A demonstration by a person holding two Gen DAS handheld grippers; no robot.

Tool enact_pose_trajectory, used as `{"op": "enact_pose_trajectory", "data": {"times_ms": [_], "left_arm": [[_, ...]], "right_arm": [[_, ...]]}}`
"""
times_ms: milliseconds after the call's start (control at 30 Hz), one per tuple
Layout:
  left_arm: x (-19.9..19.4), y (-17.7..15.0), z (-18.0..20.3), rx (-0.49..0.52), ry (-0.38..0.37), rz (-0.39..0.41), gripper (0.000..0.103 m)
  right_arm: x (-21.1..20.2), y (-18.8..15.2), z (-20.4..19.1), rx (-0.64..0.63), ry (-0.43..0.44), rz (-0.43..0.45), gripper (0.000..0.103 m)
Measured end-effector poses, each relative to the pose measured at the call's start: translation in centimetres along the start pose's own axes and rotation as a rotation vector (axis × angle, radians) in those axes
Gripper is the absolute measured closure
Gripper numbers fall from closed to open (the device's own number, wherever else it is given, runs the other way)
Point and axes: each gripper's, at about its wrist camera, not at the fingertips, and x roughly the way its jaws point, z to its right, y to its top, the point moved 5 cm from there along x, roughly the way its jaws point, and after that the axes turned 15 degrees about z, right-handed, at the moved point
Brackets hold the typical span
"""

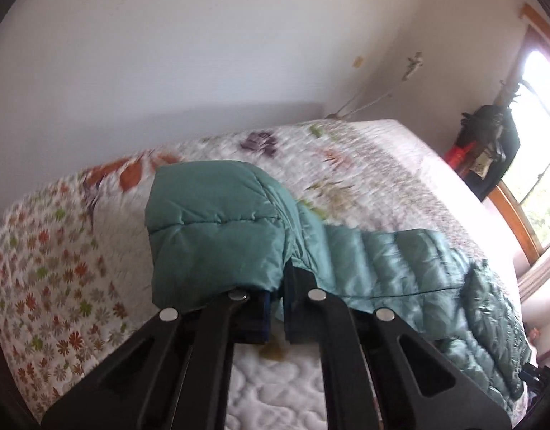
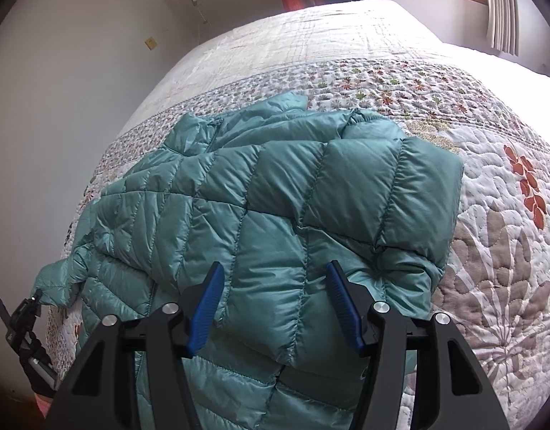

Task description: Fold large clothes

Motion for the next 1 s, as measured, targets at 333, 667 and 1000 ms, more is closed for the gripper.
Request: {"op": "enact_pose_trajectory", "data": {"times_ms": [333,667,1000], "left_arm": [[-4.1,3.7,9.5,0.169,-0.145,0.042,0.100],[-5.2,-2.6,25.5,0.281,-0.432,-0.008,0.100],[-3.7,-14.9,34.1,0.407,-0.571,-0.192,0.100]], "right_arm": [[-0.1,0.1,0.1,0.008,-0.003,0.003,0.044],[-0.5,0.5,0.5,0.014,-0.006,0.013,0.044],[-1.2,1.0,1.5,0.034,-0.015,0.033,0.044]]}}
